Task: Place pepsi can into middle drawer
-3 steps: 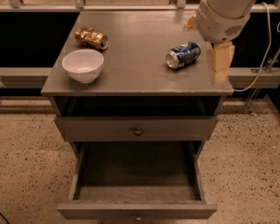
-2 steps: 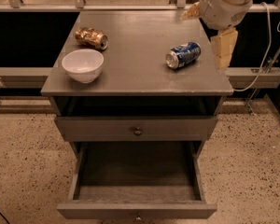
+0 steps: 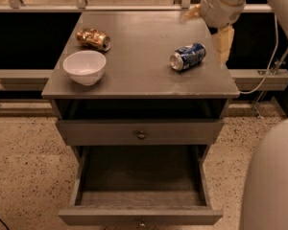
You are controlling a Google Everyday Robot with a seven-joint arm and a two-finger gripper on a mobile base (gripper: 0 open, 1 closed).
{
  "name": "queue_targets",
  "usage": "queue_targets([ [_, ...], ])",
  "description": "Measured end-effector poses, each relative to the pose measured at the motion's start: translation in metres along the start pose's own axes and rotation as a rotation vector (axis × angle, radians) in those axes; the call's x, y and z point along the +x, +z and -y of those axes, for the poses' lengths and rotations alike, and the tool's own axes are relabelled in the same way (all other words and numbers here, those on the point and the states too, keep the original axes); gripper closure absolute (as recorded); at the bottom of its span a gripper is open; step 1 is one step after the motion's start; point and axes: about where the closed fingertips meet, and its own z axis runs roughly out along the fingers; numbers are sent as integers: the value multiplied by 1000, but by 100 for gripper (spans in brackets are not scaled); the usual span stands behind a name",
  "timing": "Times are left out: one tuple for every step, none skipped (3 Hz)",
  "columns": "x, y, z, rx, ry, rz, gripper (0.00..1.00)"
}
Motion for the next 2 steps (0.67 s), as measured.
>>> queue_targets([
  [22, 36, 4, -47, 36, -13, 0],
  [33, 57, 4, -70, 63, -7, 0],
])
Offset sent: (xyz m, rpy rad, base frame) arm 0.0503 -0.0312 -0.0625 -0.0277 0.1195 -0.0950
